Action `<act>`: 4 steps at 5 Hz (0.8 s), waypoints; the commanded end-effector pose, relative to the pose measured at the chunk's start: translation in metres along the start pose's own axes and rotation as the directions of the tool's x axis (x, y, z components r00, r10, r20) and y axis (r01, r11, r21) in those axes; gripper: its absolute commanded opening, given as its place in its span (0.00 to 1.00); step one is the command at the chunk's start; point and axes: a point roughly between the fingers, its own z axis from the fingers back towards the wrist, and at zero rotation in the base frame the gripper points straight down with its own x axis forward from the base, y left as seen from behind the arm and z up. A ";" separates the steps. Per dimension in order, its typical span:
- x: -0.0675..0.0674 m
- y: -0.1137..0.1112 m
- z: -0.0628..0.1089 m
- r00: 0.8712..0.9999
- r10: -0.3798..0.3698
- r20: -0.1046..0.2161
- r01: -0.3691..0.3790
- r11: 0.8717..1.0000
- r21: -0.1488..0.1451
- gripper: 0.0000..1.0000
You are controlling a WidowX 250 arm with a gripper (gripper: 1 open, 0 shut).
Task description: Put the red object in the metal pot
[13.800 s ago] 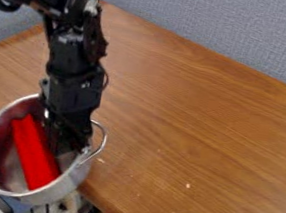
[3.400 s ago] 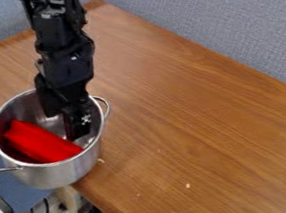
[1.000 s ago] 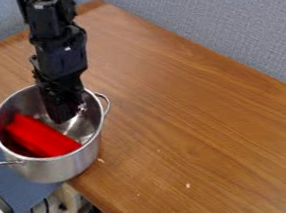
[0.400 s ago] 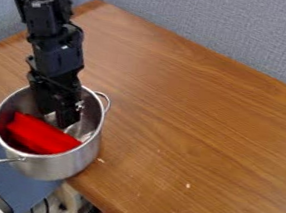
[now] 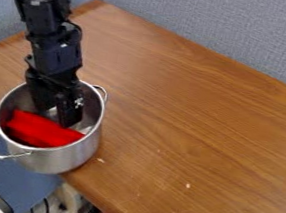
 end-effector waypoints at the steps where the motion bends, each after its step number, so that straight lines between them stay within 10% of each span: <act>1: 0.003 0.007 0.005 0.999 0.028 0.026 -0.028 1.000 0.006 1.00; 4: 0.001 0.009 0.004 0.999 0.050 0.004 -0.050 0.999 -0.007 1.00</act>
